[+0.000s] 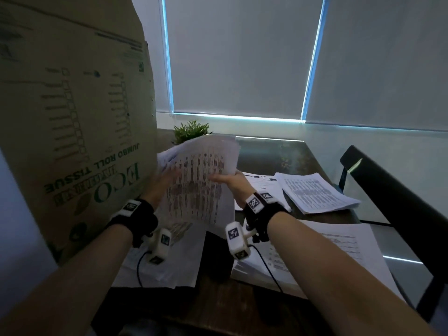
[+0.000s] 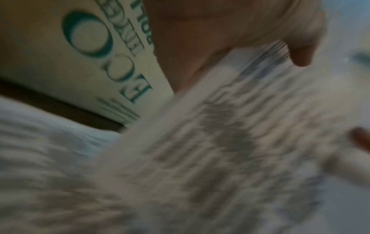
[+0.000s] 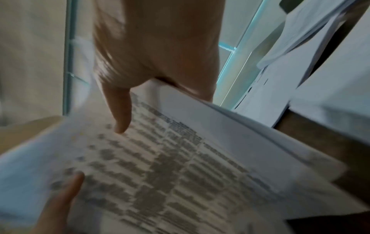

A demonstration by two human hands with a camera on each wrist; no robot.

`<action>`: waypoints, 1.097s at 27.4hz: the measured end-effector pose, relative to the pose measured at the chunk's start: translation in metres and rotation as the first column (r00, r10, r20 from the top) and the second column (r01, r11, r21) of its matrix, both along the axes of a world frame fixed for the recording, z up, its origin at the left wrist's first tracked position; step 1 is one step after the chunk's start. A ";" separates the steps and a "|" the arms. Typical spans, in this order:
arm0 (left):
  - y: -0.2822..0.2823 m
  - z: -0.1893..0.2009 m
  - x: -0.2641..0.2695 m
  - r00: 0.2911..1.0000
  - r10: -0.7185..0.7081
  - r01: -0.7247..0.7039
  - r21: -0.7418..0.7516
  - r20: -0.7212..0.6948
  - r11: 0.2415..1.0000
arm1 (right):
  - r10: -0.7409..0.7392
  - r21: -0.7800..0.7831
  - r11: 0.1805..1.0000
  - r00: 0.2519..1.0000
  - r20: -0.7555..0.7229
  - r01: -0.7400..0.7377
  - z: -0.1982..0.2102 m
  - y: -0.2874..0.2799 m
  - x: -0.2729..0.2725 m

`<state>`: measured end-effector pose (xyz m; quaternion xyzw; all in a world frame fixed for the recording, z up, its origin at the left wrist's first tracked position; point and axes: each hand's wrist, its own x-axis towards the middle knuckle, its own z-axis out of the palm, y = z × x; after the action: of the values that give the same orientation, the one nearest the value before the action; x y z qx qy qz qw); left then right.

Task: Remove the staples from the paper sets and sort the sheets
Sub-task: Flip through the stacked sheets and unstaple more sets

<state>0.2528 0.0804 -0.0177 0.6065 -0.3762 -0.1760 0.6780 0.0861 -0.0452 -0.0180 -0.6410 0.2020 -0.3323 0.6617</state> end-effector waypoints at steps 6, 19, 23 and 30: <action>-0.001 0.010 0.021 0.995 0.087 -0.092 -0.087 -0.056 0.992 | -0.014 0.029 0.999 1.000 0.028 0.013 0.002 -0.022 -0.006; -0.009 -0.014 0.029 0.921 -0.052 0.045 -0.028 -0.386 0.999 | -0.153 0.423 0.904 0.971 0.182 0.063 0.016 0.002 0.003; 0.014 -0.008 0.071 0.979 0.095 -0.094 0.019 -0.181 0.995 | -0.149 0.210 0.969 0.986 0.076 0.131 0.009 -0.031 -0.029; 0.040 -0.016 0.035 0.995 0.093 -0.093 0.007 0.027 0.996 | -0.120 0.018 0.992 0.992 -0.050 0.121 -0.014 -0.030 -0.021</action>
<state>0.2881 0.1206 -0.0333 0.6287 -0.3559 -0.1377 0.6776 0.0653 -0.0756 -0.0320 -0.6287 0.2598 -0.3538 0.6419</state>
